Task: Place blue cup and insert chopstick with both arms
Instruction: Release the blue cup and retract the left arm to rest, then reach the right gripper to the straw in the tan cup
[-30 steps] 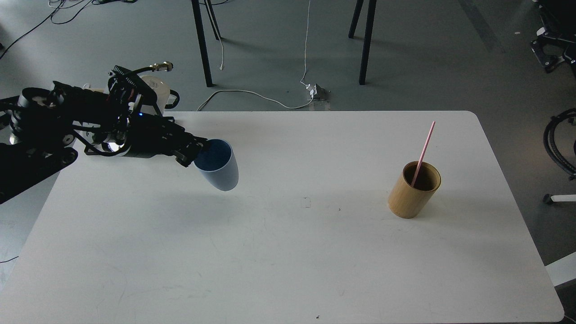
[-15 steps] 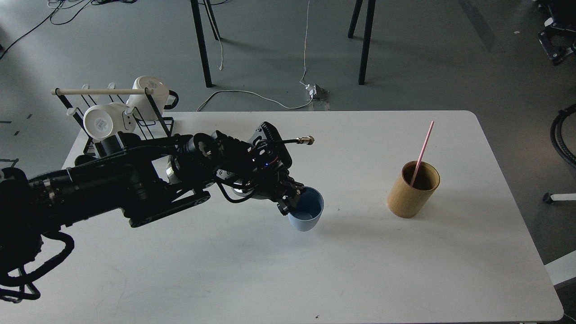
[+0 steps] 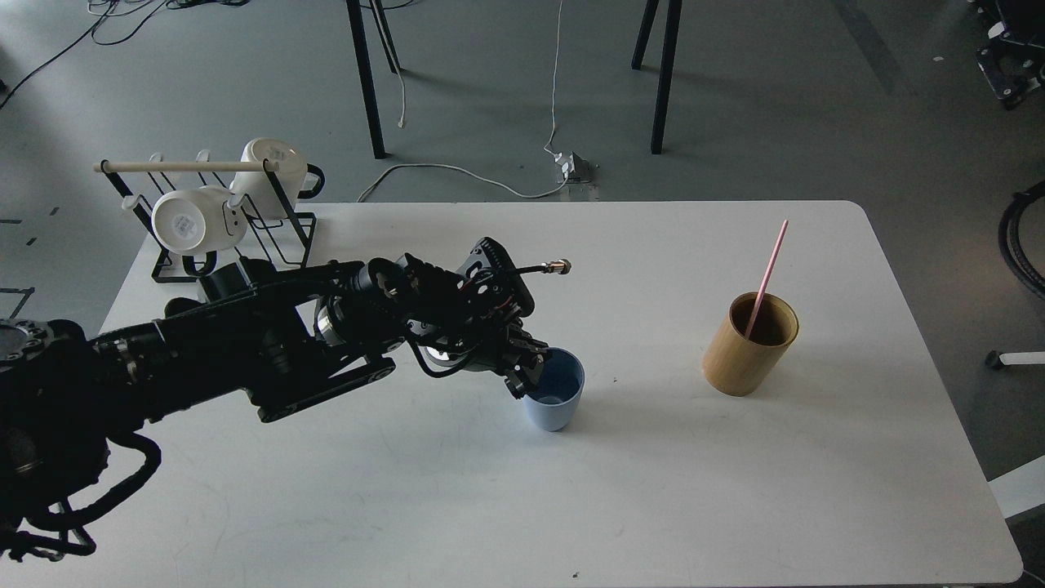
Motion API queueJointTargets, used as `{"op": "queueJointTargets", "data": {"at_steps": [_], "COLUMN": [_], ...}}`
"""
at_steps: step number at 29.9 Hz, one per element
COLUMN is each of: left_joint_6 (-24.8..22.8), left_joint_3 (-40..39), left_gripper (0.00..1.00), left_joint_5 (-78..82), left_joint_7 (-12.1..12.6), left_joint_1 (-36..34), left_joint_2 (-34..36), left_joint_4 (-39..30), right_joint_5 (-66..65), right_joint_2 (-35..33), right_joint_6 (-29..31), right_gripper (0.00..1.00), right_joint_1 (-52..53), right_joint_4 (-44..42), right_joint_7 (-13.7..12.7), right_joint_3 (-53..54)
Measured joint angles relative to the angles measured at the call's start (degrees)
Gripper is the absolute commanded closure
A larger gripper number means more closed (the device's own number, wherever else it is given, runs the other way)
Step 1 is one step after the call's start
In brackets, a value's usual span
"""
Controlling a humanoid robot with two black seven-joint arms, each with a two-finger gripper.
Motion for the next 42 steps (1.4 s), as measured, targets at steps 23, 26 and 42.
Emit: {"op": "queueJointTargets", "data": {"at_steps": [23, 26, 42], "left_joint_6": [0.05, 0.05, 0.04], "left_joint_3": [-29.79, -30.21, -30.08], "left_gripper": [0.01, 0.01, 0.01], "left_joint_5": [-69.43, -82.06, -122.87], "left_joint_7": [-5.83, -5.68, -4.06], "left_joint_1": [1.11, 1.17, 2.79], "left_joint_2": [7.84, 7.71, 7.72], "left_joint_4": [11.34, 14.72, 38.03], "right_joint_5": [-45.40, -54.47, -93.62], "right_joint_2": [-22.24, -22.24, -14.00], "right_joint_6": [-7.54, -11.90, -28.04], "right_gripper": [0.01, 0.01, 0.04], "right_joint_1": [-10.18, -11.59, -12.01], "right_joint_4": [29.86, 33.12, 34.88], "right_joint_7": [0.65, 0.64, 0.54], "right_joint_3": [-0.83, -2.34, -19.15]}}
